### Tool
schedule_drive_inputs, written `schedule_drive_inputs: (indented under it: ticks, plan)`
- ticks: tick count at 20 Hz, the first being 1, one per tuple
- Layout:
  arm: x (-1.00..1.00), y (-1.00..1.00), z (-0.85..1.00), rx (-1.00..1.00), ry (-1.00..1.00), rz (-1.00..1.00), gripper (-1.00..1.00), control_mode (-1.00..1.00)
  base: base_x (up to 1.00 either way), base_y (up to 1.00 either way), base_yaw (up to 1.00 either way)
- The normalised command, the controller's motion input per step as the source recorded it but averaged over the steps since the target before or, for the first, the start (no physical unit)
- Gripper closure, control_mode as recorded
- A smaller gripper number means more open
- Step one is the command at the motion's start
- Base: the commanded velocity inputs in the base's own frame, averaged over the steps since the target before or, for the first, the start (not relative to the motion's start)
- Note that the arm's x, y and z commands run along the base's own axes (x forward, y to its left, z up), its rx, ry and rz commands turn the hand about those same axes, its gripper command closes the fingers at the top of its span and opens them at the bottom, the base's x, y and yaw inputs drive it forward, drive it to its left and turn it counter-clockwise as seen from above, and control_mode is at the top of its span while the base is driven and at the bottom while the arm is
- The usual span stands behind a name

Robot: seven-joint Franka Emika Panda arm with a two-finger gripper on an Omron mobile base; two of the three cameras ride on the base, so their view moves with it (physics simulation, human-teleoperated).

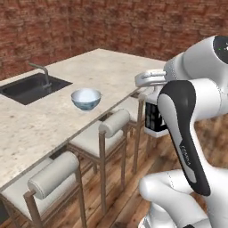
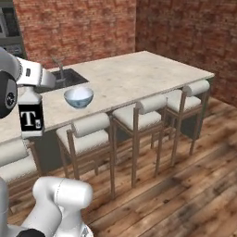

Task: There is a bowl on the dining counter. Grab a lemon wedge from the fridge and place it in the bowl. Then get the liquor bottle and glass cup from the cabinet and place them next to the bowl.

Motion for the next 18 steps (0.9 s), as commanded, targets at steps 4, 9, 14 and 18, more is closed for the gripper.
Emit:
schedule_drive_inputs:
  ticks: [4,9,14,18]
  plan:
    - [0.0,0.0,0.0,0.0,0.0,0.0,1.0,1.0,0.64,-0.67,0.51]
    - [0.0,0.0,0.0,0.0,0.0,0.0,1.0,1.0,0.64,-0.7,0.5]
    - [0.0,0.0,0.0,0.0,0.0,0.0,1.0,1.0,0.68,-0.67,0.49]
    - [0.0,0.0,0.0,0.0,0.0,0.0,1.0,1.0,0.9,-0.53,0.46]
